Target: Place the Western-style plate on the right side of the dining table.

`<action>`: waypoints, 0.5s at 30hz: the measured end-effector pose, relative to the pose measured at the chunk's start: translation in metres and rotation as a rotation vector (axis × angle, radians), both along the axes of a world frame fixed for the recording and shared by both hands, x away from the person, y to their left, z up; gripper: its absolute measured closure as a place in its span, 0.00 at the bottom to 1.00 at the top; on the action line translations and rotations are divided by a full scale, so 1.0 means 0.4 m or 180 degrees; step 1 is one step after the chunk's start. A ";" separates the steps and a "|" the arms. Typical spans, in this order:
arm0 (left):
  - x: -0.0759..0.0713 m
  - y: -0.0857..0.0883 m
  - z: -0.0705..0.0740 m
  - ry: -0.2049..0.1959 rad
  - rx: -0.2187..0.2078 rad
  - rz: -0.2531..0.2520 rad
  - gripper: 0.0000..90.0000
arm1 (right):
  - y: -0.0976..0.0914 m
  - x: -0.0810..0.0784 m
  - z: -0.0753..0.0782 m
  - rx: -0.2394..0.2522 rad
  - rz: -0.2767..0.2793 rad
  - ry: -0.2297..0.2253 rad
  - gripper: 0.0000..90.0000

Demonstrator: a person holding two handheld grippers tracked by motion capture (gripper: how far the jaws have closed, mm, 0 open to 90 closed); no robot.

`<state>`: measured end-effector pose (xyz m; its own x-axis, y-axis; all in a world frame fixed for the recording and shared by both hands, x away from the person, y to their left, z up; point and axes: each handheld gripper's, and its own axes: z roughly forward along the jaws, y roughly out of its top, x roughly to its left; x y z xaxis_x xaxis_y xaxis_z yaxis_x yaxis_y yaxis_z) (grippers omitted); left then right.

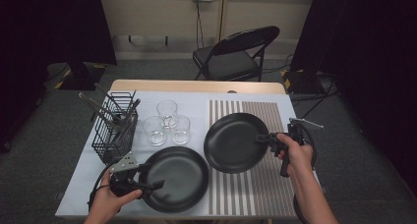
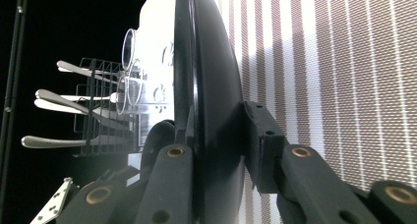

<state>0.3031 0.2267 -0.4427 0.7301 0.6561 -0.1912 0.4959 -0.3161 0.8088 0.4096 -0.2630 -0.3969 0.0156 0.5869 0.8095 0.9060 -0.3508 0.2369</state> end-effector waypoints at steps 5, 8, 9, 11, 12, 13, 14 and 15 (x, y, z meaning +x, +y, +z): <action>0.000 0.000 -0.001 0.0007 0.0012 -0.0015 0.19 | -0.012 -0.001 -0.004 -0.0030 -0.0056 -0.0007 0.83; 0.000 0.000 -0.002 0.0007 0.0008 -0.0004 0.19 | -0.018 -0.002 -0.005 -0.0056 -0.0080 -0.0013 0.83; 0.000 0.000 -0.001 0.0003 0.0011 -0.0013 0.19 | -0.021 -0.002 -0.005 -0.0051 -0.0088 -0.0015 0.83; 0.000 0.000 -0.001 0.0003 0.0010 -0.0010 0.19 | -0.024 -0.003 -0.007 -0.0053 -0.0097 0.0003 0.83; 0.000 -0.001 -0.002 0.0009 0.0006 -0.0015 0.19 | -0.026 -0.004 -0.008 -0.0057 -0.0102 0.0001 0.83; 0.001 -0.001 -0.002 0.0008 0.0017 -0.0020 0.19 | -0.027 -0.004 -0.010 -0.0073 -0.0106 -0.0017 0.83; 0.000 -0.001 -0.002 0.0013 0.0032 -0.0018 0.19 | -0.028 -0.004 -0.010 -0.0066 -0.0115 -0.0012 0.83; 0.000 -0.001 -0.002 0.0014 0.0031 -0.0019 0.19 | -0.030 -0.004 -0.011 -0.0076 -0.0120 -0.0007 0.83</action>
